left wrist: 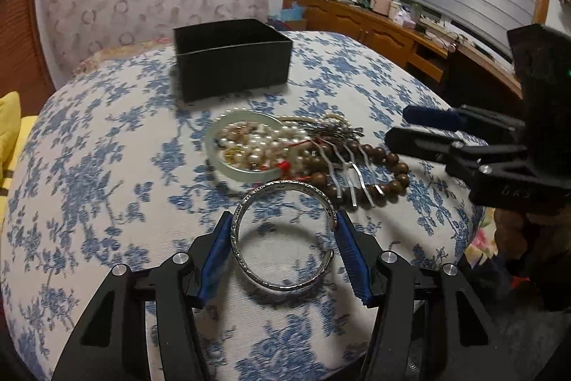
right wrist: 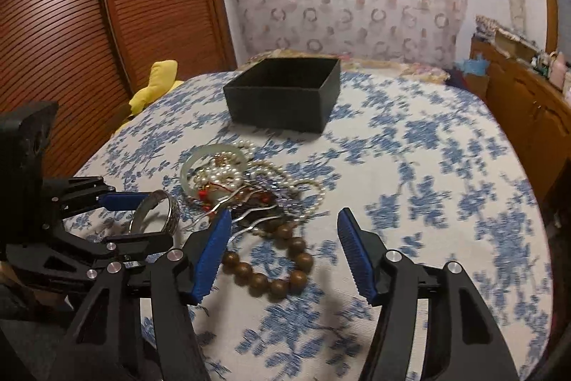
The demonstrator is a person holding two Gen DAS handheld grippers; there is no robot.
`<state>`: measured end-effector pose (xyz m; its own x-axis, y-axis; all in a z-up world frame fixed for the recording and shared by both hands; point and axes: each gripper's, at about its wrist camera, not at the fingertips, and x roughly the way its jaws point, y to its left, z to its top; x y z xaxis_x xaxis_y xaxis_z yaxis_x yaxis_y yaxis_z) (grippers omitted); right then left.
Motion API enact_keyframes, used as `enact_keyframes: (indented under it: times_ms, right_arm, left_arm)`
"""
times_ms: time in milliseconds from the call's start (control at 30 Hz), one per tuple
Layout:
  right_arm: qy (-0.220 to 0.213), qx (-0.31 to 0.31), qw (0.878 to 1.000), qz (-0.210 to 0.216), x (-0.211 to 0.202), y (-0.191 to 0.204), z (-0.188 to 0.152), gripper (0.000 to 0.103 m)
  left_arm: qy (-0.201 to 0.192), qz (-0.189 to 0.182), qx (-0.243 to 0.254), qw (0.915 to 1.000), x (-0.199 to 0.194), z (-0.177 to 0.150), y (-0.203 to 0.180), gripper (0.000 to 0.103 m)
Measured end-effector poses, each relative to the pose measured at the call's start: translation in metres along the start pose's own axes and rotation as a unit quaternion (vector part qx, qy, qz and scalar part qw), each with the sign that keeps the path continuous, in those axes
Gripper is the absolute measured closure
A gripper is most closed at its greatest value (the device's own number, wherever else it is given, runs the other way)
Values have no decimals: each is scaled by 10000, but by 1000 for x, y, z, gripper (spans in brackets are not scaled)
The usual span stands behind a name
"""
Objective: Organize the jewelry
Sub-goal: 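Grasp the silver hairpins with the right tool while the left tool holds the bangle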
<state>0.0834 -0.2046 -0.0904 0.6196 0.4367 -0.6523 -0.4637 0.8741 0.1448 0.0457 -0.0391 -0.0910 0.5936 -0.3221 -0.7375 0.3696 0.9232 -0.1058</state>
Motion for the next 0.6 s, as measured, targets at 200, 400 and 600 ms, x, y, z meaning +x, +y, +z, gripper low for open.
enact_keyframes:
  times_ms: [200,400,600]
  right_arm:
    - [226,144,9995,187,21,4,6,39]
    - [419,174,9987,224,40,11,11,27]
    - [583,116,9982,104,55,15,16,23]
  left_arm:
    - [-113,98,-127,9998,-6,-2,9,48]
    - [-159,126,-266,9994,-8,-4,18,48]
    - [-156,92,-298,9994,-7,-6,18,48]
